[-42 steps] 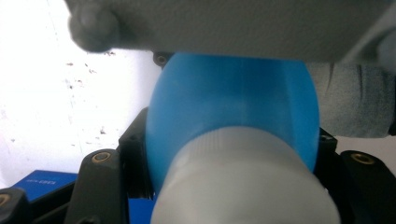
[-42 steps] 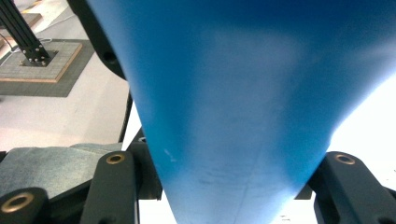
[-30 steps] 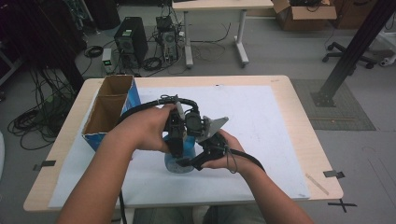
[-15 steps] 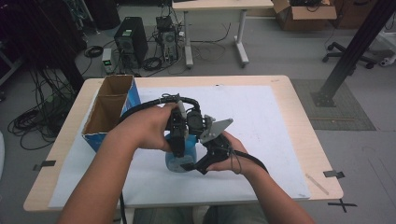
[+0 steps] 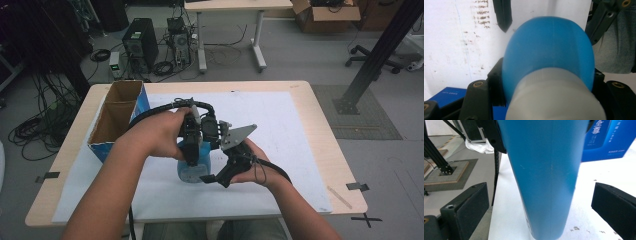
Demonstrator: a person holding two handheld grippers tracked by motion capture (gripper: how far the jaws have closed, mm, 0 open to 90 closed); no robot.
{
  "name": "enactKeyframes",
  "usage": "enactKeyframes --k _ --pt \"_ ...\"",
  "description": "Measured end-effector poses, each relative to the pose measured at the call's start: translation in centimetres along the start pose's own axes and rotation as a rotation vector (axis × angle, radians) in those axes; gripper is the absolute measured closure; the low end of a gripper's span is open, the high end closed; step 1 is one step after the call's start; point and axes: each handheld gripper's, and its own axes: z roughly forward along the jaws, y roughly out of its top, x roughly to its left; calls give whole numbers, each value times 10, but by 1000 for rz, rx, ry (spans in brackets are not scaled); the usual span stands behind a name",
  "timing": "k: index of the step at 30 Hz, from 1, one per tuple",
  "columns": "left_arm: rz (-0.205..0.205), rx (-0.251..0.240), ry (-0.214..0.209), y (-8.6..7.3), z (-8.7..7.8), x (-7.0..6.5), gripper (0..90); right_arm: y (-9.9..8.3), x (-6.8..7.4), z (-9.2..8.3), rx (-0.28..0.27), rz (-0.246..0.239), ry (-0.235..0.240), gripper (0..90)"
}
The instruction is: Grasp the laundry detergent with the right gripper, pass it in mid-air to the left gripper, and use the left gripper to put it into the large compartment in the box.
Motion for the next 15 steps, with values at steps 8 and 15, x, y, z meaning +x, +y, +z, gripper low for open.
enactKeyframes --k 8,15 --pt "-17 -9 -4 0 -5 4 383 0 -3 -25 33 -38 -28 13" --pt "-49 -12 -14 -5 -10 11 382 -2 -9 -54 97 -56 -69 15"
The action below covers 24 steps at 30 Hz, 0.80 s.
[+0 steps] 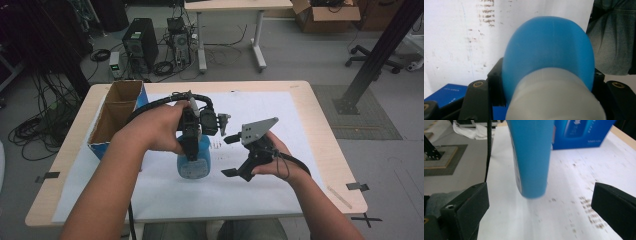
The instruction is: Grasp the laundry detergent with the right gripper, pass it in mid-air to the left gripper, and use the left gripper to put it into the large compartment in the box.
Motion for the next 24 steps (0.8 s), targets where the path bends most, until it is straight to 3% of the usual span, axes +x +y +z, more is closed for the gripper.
enactKeyframes --k 5,11,18,24 --pt "-67 -2 -15 -4 -7 9 382 -3 -8 -19 89 25 -28 17" --pt "-178 -16 -11 -9 -17 18 381 -3 -18 -44 201 56 -60 22" --pt "-325 -51 -15 -17 -33 30 381 -4 -26 -72 270 84 -106 24" --pt "-447 -51 -16 -23 -52 40 381 -6 -29 -89 323 96 -133 27"
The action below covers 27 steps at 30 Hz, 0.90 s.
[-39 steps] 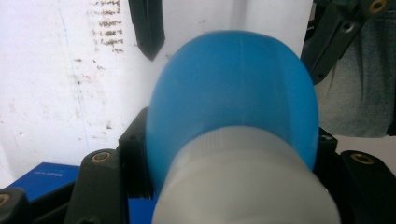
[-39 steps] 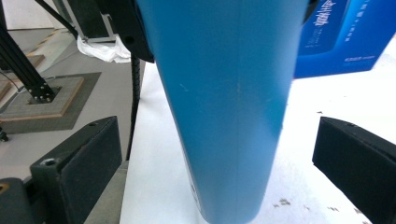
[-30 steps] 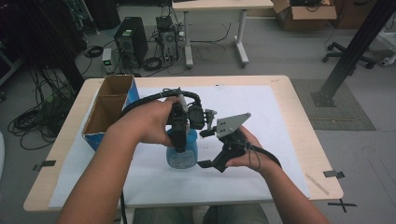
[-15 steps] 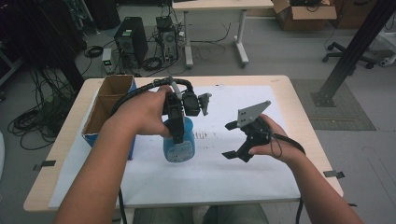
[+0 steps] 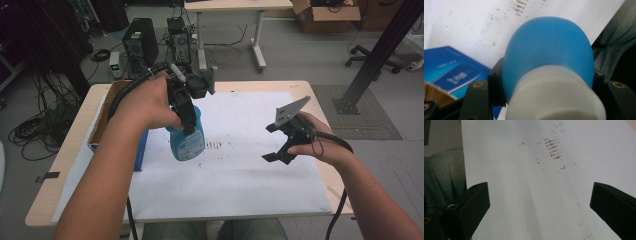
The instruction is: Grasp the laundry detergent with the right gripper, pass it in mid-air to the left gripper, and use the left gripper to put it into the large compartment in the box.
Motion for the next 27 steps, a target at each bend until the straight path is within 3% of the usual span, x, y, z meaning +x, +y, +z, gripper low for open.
enactKeyframes --k 7,14,17,27 --pt "-107 -13 -7 -6 -25 19 380 -4 -6 -13 49 13 -13 29" --pt "-320 -66 14 -19 -48 44 380 -4 -9 -16 88 13 -9 30" --pt "-390 -87 12 -28 -57 56 381 -4 -10 -16 101 13 -7 30" --pt "-553 -89 21 -52 -77 84 381 -2 -14 -18 120 13 -4 31"
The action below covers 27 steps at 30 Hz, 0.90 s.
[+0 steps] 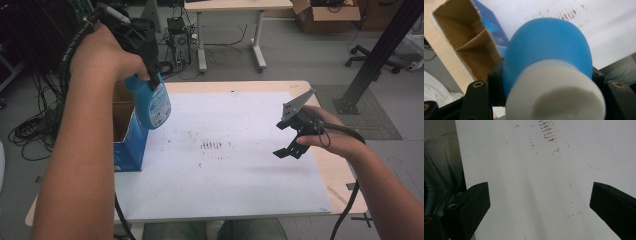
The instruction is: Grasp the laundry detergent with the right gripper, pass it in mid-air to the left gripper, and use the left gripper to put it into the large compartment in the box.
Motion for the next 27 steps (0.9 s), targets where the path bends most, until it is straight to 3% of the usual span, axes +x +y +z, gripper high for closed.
enactKeyframes --k 13,27 --pt "-184 -14 39 -11 -20 38 381 2 -3 1 35 -5 8 32" --pt "-335 -5 58 -28 -22 79 381 3 -6 5 40 -6 20 32"
